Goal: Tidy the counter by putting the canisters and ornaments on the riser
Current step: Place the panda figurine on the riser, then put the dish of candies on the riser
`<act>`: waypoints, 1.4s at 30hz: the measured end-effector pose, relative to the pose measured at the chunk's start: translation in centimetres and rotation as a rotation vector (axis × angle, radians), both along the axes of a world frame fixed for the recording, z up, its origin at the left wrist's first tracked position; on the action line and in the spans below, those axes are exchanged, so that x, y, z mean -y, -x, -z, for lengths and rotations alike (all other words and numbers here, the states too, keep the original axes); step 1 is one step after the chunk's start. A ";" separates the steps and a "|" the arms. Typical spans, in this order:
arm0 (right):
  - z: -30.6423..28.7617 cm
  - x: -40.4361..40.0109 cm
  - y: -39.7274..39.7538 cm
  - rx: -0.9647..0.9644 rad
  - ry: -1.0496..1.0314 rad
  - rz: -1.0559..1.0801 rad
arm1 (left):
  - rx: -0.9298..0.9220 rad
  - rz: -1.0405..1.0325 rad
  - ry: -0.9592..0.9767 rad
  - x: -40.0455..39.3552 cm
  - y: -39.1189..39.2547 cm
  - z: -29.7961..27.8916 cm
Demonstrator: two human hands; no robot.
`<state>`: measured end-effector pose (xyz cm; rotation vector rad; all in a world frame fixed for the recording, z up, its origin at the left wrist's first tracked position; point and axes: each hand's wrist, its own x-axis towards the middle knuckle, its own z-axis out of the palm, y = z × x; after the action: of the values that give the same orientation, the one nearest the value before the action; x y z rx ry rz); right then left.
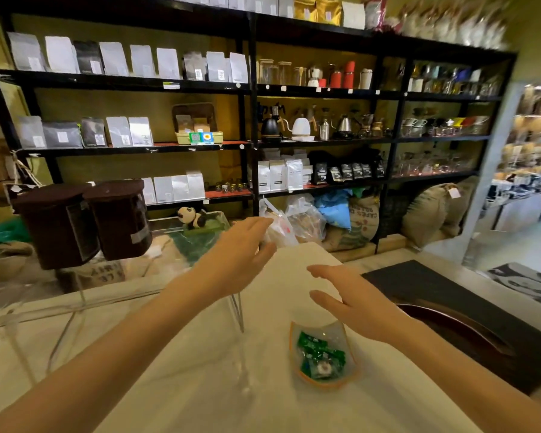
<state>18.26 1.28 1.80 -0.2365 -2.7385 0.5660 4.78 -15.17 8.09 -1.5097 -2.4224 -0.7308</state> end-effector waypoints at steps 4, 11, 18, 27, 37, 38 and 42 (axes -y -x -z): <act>2.7 0.0 -3.1 0.034 0.081 0.065 | 0.058 0.115 0.129 -1.4 -1.8 3.8; 5.6 -0.1 -5.6 0.125 0.316 0.107 | 0.360 0.185 0.384 -1.4 -3.1 9.5; 5.5 1.1 -6.4 0.096 0.354 0.035 | 0.644 0.196 0.212 -0.8 -3.6 12.5; 5.9 0.0 -5.9 0.132 0.404 0.083 | 0.748 0.139 0.104 -0.7 -4.2 12.2; -0.2 -0.5 -4.8 0.031 0.433 0.011 | 0.735 0.100 0.006 0.0 -3.7 5.9; -1.1 -0.4 -4.5 0.015 0.443 -0.007 | 0.748 0.102 -0.021 0.2 -3.4 5.0; -4.4 0.1 -2.5 -0.067 0.427 -0.073 | 0.772 0.080 -0.120 1.1 -2.3 1.6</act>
<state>20.71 1.20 6.22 -0.2127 -2.5412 1.1549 7.06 -16.30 6.49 -1.4604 -2.7374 -1.7031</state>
